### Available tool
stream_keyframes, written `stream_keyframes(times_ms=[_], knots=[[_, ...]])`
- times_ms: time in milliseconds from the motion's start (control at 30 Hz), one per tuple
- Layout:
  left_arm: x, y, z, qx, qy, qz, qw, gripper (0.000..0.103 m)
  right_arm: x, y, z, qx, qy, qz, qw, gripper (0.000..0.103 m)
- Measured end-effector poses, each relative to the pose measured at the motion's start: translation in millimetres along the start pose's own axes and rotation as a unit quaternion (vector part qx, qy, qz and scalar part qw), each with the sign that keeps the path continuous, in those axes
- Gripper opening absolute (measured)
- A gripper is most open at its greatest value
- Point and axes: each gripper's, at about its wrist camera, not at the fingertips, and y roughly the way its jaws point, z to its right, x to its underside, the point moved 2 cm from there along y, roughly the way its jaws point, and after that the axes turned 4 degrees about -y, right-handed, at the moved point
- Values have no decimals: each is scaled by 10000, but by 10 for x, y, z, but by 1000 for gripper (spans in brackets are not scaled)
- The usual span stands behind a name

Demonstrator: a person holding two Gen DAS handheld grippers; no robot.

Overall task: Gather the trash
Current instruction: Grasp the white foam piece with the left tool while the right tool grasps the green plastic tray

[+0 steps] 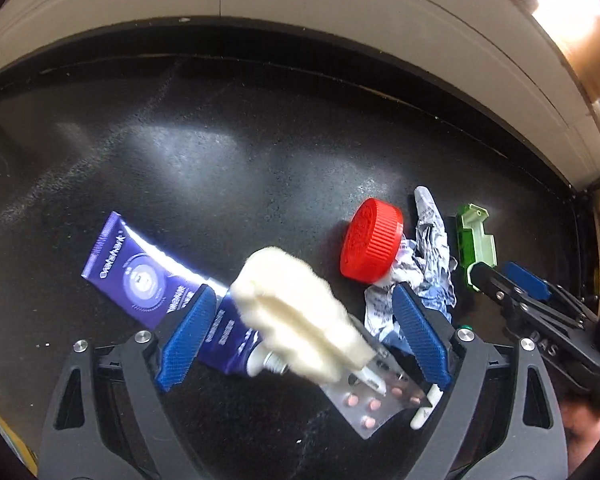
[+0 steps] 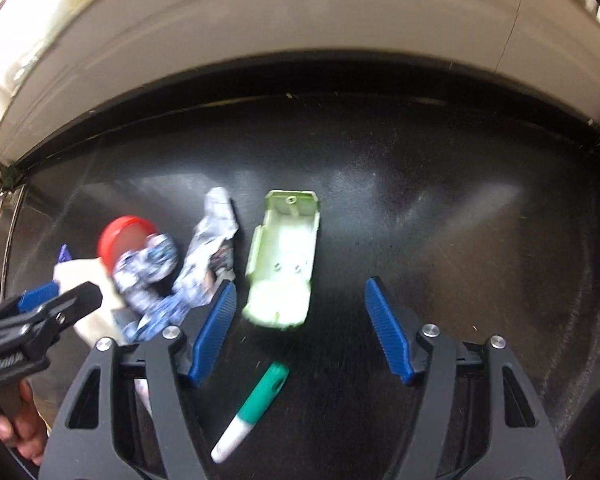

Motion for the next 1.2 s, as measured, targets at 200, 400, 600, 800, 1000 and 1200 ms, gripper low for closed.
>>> stream_keyframes(times_ms=[200, 400, 600, 800, 1000, 1200], knots=[[-71, 174, -32, 26, -150, -128, 9998, 64, -101, 138, -64, 28, -238, -45, 9997, 43], [-101, 86, -78, 166, -317, -106, 9993, 31, -141, 28, -96, 120, -289, 75, 9995, 33], [-2, -370, -65, 301, -131, 101, 9994, 31, -40, -357, -122, 108, -257, 408, 9988, 33], [206, -701, -46, 197, 324, 382, 9985, 30, 185, -744, -194, 199, -270, 682, 9971, 33], [480, -666, -187, 104, 437, 197, 9988, 28, 469, -839, -291, 206, -269, 636, 9974, 33], [841, -371, -381, -1, 743, -47, 9972, 29, 775, -853, -349, 201, -309, 548, 9978, 33]])
